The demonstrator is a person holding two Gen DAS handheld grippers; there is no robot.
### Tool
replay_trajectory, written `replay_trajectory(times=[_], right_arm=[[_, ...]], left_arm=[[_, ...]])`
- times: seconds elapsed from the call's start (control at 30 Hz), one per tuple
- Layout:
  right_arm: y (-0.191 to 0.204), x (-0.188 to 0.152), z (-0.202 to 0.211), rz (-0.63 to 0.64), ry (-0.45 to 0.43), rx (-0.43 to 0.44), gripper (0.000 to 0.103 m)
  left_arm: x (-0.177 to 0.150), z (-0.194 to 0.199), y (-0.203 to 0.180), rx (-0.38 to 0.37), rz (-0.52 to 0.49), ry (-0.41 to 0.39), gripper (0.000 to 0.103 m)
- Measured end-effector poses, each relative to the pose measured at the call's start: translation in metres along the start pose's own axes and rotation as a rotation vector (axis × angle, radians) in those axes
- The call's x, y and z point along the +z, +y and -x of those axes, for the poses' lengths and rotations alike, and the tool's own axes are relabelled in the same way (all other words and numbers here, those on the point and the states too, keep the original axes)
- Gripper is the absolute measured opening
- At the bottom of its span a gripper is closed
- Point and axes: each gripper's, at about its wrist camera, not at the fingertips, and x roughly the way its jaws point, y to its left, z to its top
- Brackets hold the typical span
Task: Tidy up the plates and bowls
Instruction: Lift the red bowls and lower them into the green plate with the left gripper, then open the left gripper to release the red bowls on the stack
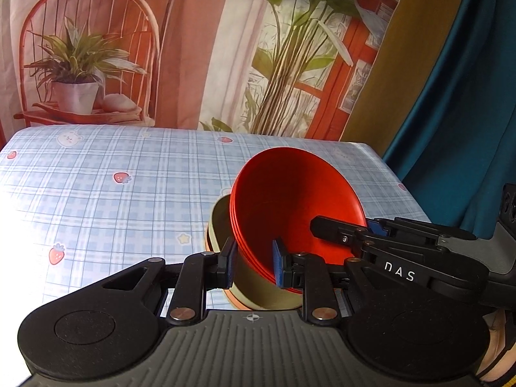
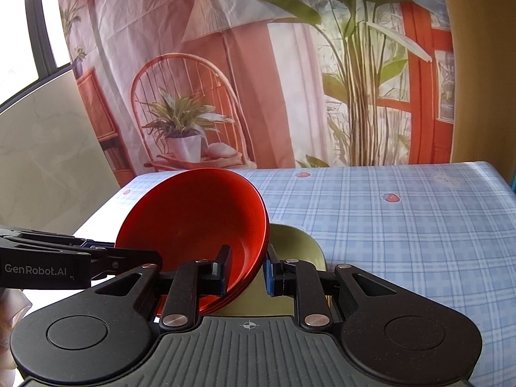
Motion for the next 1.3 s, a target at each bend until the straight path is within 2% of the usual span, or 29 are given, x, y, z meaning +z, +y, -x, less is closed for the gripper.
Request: replay_trajectory(times=[0.23, 0.63, 0.83, 1.3], right_arm=[[-0.001, 0.005, -0.02, 0.013, 0.021, -0.013, 0.019], [-0.007, -0.024, -0.044, 0.0, 0.134, -0.039, 0.019], [-0.005, -0.031, -0.05, 0.009, 0.165, -0.05, 0.019], [-0.002, -0.032, -0.047, 0.033, 0.172, -0.074, 0.019]], left_arm=[[0.0, -0.018, 0.01, 0.004, 0.017, 0.036, 0.024], [-0.026, -0.047, 0.022, -0.018, 0.061, 0.123, 0.024], [-0.032, -0.052, 0.027, -0.024, 0.07, 0.138, 0.024], [-0.031, -0.053, 0.021, -0.007, 0.034, 0.142, 0.024]])
